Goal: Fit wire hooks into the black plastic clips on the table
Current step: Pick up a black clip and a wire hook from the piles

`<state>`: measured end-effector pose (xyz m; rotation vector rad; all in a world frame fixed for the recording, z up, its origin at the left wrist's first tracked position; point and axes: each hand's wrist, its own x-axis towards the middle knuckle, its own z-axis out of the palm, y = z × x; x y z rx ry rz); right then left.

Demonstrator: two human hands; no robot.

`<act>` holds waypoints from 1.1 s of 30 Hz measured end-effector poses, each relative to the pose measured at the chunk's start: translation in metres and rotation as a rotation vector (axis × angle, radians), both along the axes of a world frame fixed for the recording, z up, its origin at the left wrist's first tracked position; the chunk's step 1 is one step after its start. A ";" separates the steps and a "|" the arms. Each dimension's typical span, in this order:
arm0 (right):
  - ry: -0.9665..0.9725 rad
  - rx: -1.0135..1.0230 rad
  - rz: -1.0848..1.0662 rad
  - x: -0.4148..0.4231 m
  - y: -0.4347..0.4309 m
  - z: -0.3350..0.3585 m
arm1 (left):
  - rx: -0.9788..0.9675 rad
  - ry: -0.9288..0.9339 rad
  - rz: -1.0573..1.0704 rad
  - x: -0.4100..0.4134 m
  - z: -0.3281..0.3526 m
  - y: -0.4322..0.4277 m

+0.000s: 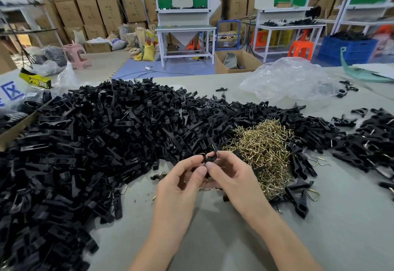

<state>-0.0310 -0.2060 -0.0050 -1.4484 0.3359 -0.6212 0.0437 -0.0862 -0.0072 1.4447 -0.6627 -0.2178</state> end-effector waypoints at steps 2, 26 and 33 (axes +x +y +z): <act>0.029 -0.082 -0.063 0.001 -0.002 -0.001 | -0.073 0.167 -0.054 0.001 0.002 -0.001; 0.014 -0.082 -0.023 0.001 -0.007 -0.009 | 0.032 0.130 0.007 0.008 0.004 0.004; 0.029 -0.067 -0.010 0.003 -0.005 -0.011 | 0.030 0.088 0.001 0.006 0.005 0.003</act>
